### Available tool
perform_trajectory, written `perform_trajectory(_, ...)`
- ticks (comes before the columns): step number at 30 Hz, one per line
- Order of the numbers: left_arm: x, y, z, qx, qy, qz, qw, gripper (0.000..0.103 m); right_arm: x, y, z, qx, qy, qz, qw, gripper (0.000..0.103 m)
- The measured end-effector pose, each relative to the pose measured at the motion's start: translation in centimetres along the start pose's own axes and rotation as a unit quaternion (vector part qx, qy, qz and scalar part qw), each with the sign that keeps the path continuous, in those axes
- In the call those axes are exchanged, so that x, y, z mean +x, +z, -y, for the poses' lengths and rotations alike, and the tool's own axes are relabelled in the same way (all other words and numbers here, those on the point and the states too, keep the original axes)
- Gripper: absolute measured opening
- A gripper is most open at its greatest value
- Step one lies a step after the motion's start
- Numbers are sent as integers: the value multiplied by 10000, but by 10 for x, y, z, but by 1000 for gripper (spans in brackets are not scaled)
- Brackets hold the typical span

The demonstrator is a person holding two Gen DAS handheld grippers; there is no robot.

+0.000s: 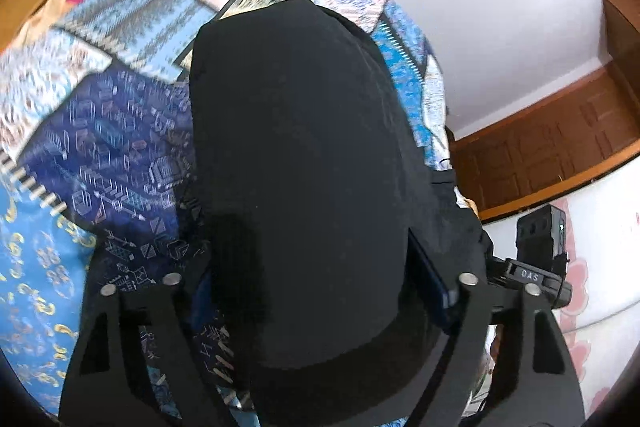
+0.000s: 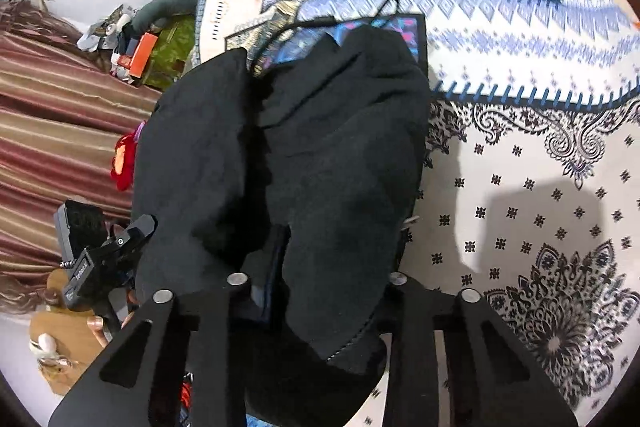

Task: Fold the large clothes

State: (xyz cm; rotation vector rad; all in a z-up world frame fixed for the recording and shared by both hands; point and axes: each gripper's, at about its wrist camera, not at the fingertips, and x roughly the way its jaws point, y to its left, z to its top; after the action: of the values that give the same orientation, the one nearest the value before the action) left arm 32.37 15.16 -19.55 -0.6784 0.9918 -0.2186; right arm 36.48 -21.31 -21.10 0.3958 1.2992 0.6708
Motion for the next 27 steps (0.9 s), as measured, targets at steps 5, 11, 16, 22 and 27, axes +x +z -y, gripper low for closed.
perform_trajectory(5,-39,16,29,599,-81,346,9976,69,-6,5,-21,-172,-7,100,9998,21)
perform_trajectory(11,-94,51,59,1316,-244,1025,9857,65,-14,20,-63,-495,148,489,9975,21)
perform_trajectory(16,-126,93,49,1477,-321,1434,9781,65,-8,49,-105,-780,307,883,9926,20)
perform_trajectory(22,-128,153,-1,1241,-417,1569,9789,65,32,89,-140,-961,371,1068,9889,20)
perform_trajectory(27,-96,184,-67,820,-305,1329,9873,65,99,120,-143,-928,241,837,9919,20)
